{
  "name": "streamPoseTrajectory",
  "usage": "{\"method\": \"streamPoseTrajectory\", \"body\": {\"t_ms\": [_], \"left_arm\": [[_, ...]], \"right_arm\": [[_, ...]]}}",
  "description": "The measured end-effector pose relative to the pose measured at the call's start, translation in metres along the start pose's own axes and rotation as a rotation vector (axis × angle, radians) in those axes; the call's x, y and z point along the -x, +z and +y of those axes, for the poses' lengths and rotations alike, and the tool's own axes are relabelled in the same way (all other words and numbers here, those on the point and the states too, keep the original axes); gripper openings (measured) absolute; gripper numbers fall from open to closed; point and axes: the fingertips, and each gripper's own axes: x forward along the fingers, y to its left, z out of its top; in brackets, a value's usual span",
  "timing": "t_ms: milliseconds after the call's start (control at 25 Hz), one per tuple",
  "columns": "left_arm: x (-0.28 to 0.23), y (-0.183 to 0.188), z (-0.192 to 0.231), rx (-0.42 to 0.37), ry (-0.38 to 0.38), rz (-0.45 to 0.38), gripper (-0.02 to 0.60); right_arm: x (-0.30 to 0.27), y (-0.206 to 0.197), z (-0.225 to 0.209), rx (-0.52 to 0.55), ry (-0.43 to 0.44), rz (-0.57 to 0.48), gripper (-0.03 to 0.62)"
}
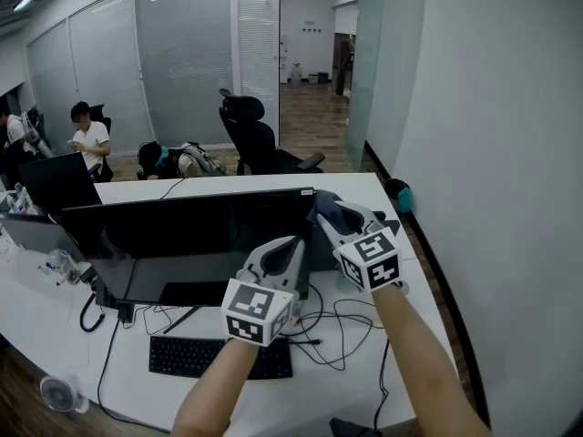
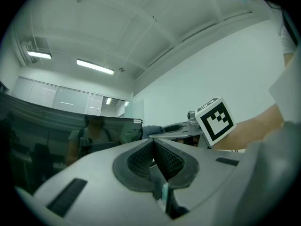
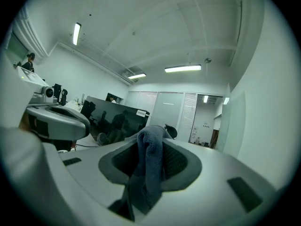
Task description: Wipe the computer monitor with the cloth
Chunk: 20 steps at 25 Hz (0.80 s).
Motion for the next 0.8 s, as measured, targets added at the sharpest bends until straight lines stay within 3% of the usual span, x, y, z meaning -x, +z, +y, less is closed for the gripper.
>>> {"method": "streamPoseTrajectory", "body": {"t_ms": [480, 800], "left_arm": [[0.011, -0.002, 0.006, -0.004, 0.036, 0.005, 0.008], [0.019, -0.003, 0.008, 0.002, 0.063, 0.007, 0.008]], "right_arm": [[0.003, 0.035, -0.009, 0.091, 0.001, -0.04, 0.13], [0.001, 0.051, -0.012, 0.092, 0.019, -0.05, 0.13]]}}
